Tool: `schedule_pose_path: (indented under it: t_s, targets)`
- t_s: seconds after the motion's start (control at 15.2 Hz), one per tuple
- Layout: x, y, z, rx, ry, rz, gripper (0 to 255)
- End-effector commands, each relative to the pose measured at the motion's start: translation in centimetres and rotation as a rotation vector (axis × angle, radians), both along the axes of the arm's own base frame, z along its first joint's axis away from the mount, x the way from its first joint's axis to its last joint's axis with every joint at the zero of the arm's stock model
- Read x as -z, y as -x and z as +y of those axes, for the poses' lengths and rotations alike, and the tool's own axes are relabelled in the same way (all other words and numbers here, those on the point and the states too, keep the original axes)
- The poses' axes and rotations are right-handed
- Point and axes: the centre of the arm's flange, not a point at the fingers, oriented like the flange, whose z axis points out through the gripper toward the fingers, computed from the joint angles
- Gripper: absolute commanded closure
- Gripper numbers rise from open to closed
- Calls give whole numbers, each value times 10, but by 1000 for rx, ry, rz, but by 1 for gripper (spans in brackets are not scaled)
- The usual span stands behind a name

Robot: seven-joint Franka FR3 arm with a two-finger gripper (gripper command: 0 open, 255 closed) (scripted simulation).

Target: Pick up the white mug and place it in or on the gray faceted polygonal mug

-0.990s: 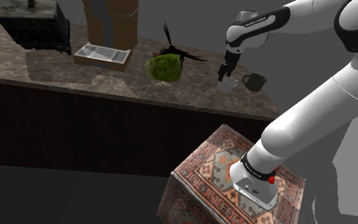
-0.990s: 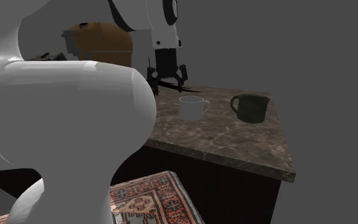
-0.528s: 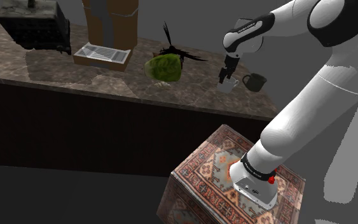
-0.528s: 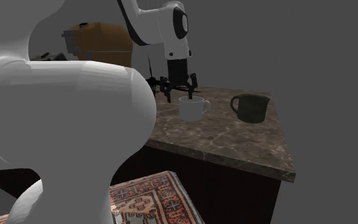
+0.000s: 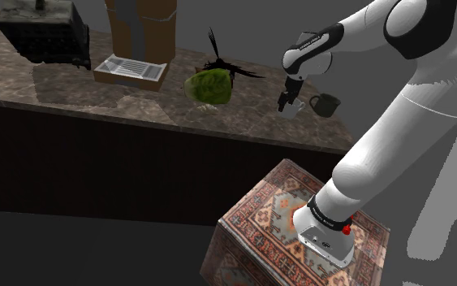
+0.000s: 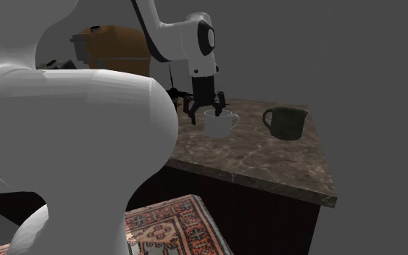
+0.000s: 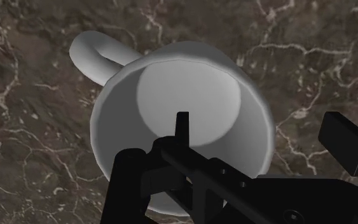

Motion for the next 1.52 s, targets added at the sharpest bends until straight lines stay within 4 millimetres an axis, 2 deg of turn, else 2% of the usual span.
schedule_pose_path:
  t_s: [0.0, 0.2, 0.26, 0.86, 1.45]
  targets:
    - [1, 0, 0, 0, 0, 0, 0]
    - [0, 0, 0, 0, 0, 0, 0]
    - [0, 0, 0, 0, 0, 0, 255]
    - [1, 0, 0, 0, 0, 0, 255]
    - [-47, 0, 0, 0, 0, 0, 255]
